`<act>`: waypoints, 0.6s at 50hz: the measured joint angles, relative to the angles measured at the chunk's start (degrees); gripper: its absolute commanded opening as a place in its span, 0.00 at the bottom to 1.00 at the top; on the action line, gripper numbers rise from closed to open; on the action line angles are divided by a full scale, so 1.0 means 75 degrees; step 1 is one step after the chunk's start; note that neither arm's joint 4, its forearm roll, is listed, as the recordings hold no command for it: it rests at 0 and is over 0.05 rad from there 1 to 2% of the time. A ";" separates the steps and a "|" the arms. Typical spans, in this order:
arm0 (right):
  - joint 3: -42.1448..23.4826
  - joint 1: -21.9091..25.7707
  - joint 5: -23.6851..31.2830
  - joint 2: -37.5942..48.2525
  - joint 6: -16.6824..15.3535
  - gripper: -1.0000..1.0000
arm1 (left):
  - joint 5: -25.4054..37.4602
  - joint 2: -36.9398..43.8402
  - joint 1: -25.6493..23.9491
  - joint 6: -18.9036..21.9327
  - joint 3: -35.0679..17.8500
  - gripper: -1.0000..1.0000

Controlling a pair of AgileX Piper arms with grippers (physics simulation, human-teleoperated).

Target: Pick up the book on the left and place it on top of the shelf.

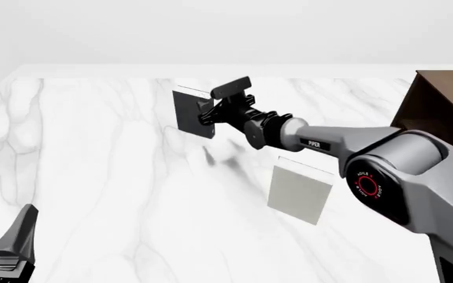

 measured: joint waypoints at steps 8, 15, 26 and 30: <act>-0.0169 -0.0015 0.0011 0.0204 0.0052 1.00 | 0.0000 0.0000 0.0000 0.0000 0.0000 1.00; -0.0347 -0.0021 0.0038 0.0371 0.0101 1.00 | 0.0000 0.0000 0.0000 0.0000 0.0000 1.00; -0.0696 -0.0023 0.0135 0.0646 0.0153 1.00 | 0.0000 0.0000 0.0000 0.0000 0.0000 1.00; -0.0850 -0.0028 0.0181 0.0763 0.0170 1.00 | 0.0000 0.0000 0.0000 0.0000 0.0000 1.00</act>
